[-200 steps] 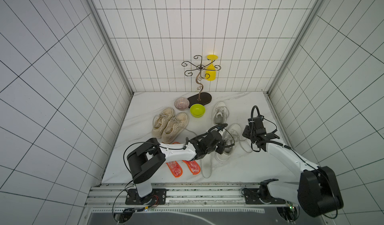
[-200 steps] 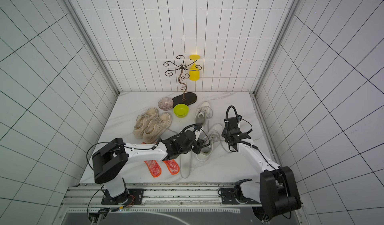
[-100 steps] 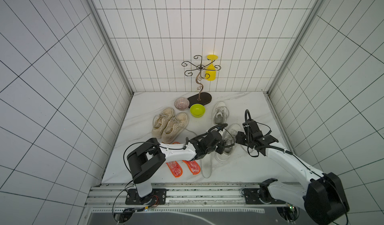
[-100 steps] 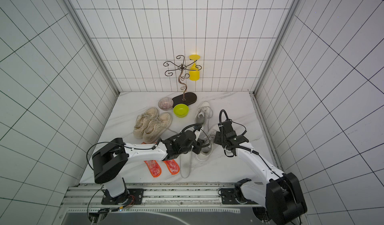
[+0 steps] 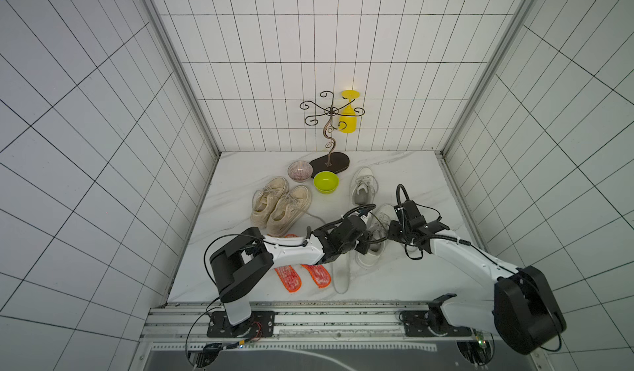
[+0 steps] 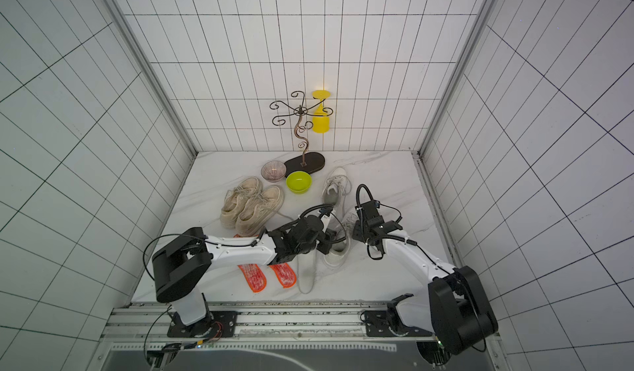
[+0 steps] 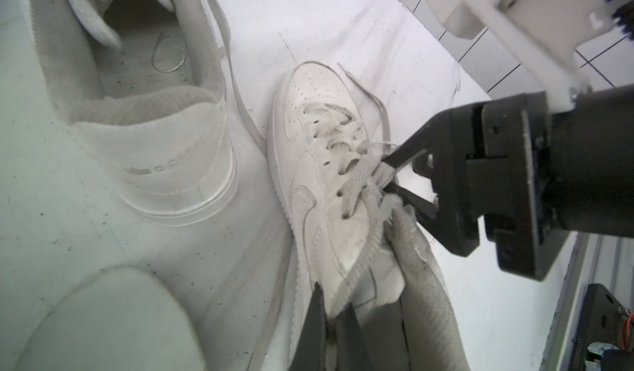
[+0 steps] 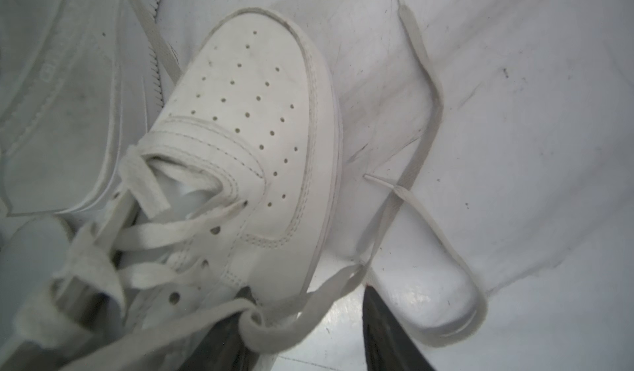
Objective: Remove the insole from the shoe
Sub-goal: Untie the shoelace on the shoe.
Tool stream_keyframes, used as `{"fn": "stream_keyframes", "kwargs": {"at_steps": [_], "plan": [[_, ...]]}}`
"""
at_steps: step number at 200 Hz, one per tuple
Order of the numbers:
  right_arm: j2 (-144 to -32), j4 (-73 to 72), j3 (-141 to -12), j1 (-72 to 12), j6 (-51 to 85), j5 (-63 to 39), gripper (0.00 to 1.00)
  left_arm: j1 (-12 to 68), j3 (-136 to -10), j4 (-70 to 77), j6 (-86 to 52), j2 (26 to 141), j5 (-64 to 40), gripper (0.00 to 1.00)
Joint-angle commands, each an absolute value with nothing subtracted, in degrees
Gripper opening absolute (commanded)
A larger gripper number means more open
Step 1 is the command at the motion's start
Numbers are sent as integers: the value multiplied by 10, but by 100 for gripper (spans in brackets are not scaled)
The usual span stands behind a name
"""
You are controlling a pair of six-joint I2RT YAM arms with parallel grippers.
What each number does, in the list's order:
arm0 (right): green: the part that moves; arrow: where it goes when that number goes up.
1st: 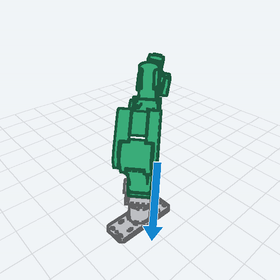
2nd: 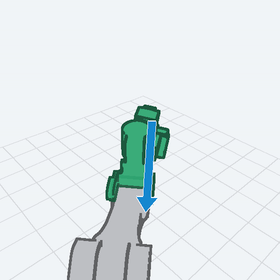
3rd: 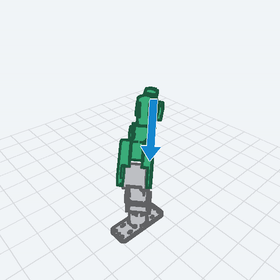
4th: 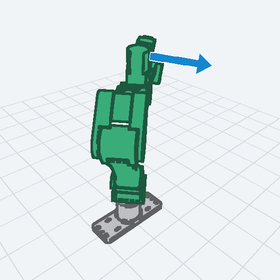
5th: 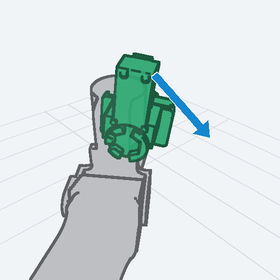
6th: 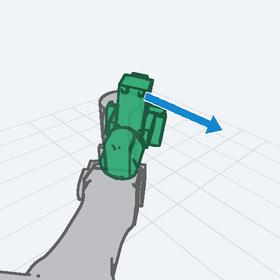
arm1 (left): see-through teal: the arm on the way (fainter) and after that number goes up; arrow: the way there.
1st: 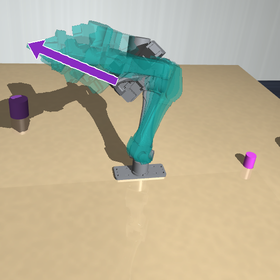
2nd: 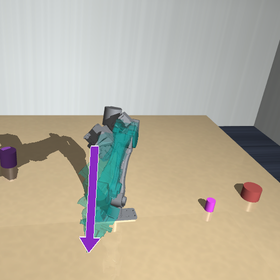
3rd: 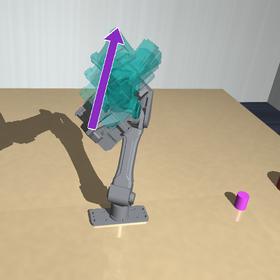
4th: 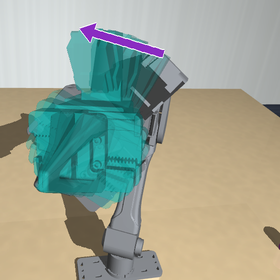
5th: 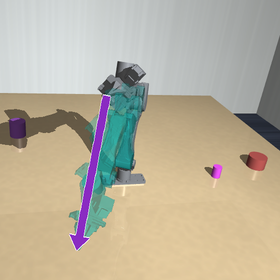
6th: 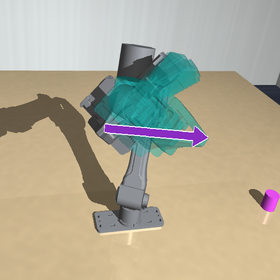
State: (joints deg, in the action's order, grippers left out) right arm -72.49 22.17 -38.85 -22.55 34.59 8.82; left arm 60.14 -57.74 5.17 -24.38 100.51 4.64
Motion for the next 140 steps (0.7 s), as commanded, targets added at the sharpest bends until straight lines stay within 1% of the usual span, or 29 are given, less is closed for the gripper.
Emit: {"fn": "stream_keyframes", "kwargs": {"at_steps": [1,14,42,64,86,105,126,140], "plan": [[-741,234,-352,-222,360,162,50,604,-584,113,-236,975,48,0],[-738,230,-353,-201,360,185,50,604,-583,114,-237,974,47,0],[-727,189,-352,-132,349,189,51,605,-578,120,-240,969,45,0],[-728,180,-372,-90,341,192,58,605,-577,121,-241,968,47,0],[-717,180,-406,-80,338,202,63,606,-577,121,-241,969,47,0],[-700,185,-437,-76,339,217,66,606,-577,121,-240,969,47,0],[-669,180,-457,-76,341,198,67,606,-579,121,-240,972,44,0],[-659,185,-472,-75,341,212,67,606,-580,121,-240,974,42,0]]}}
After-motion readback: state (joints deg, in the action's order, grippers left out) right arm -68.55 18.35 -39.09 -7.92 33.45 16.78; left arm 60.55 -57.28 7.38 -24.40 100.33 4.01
